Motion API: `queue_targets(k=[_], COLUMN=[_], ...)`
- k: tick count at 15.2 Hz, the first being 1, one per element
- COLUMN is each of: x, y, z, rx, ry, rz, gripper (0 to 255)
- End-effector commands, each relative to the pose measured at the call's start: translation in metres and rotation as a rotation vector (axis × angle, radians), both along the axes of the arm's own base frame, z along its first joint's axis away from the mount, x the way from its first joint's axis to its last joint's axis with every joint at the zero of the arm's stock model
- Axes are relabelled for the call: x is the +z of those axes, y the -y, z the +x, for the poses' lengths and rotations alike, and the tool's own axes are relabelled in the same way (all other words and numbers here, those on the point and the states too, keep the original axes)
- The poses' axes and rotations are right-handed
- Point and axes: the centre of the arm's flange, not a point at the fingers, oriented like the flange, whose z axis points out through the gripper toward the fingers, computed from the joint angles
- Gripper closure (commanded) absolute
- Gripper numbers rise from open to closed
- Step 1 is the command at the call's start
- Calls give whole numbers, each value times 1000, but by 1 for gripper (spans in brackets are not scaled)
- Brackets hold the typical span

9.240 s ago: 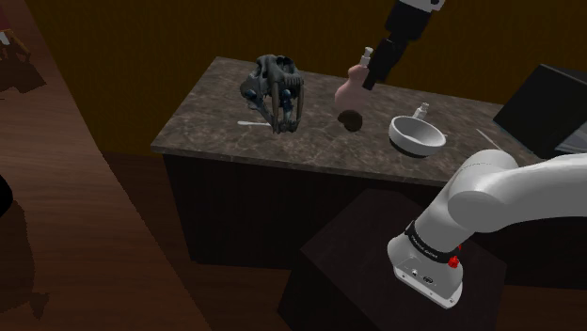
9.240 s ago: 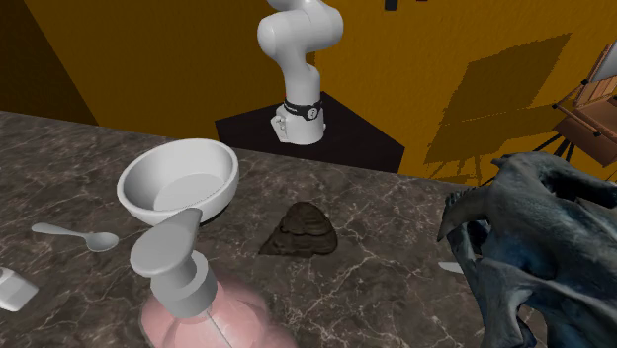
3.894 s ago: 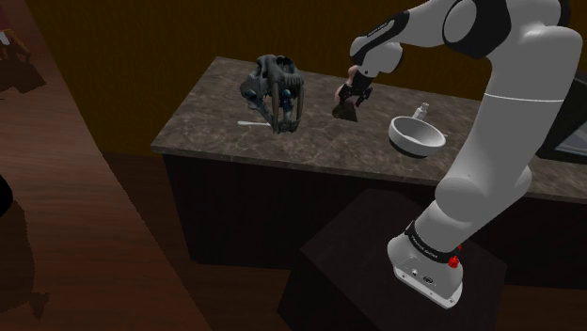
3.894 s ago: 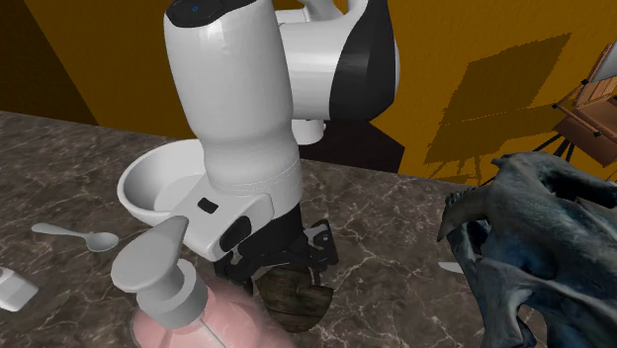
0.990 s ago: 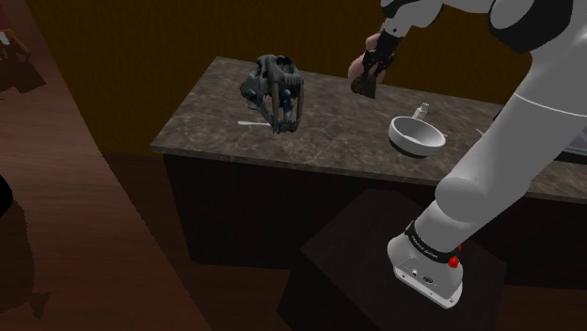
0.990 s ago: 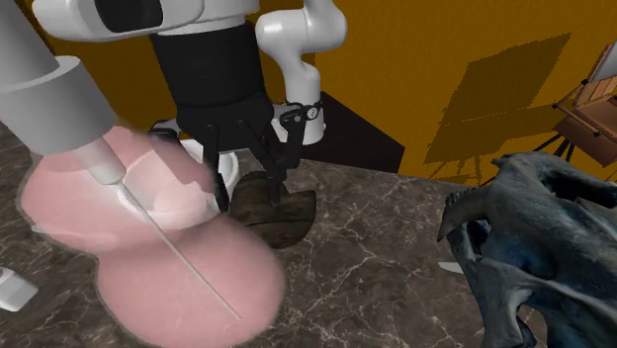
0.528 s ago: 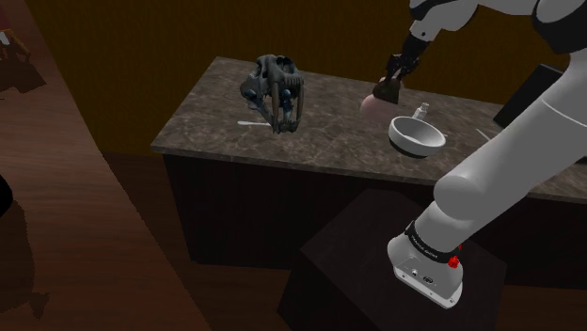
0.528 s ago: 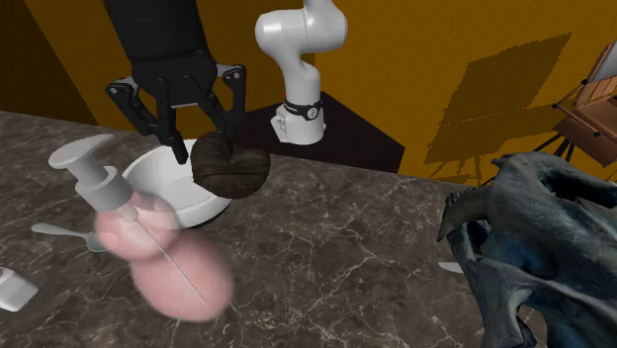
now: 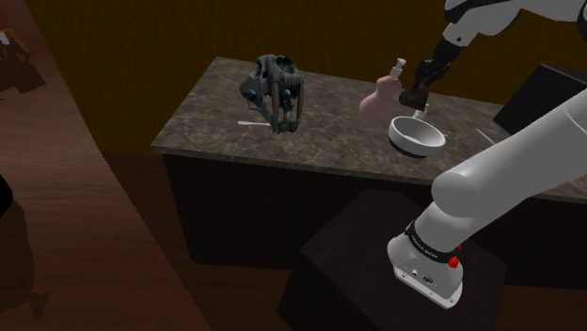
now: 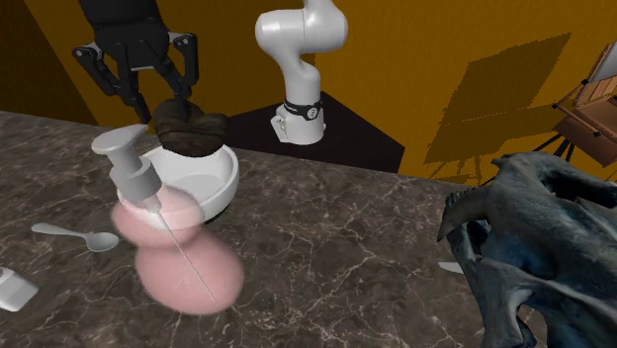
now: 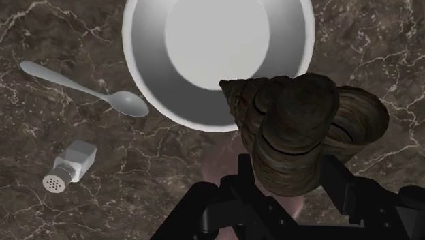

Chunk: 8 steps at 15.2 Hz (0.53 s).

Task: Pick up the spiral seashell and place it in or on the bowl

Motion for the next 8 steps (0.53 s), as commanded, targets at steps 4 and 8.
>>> queue_targets(k=[4,8], x=[9,-7], y=[16,17], z=[-64,-67], rx=[1,1], ry=[0,0], rz=[0,0], gripper=[255,255])
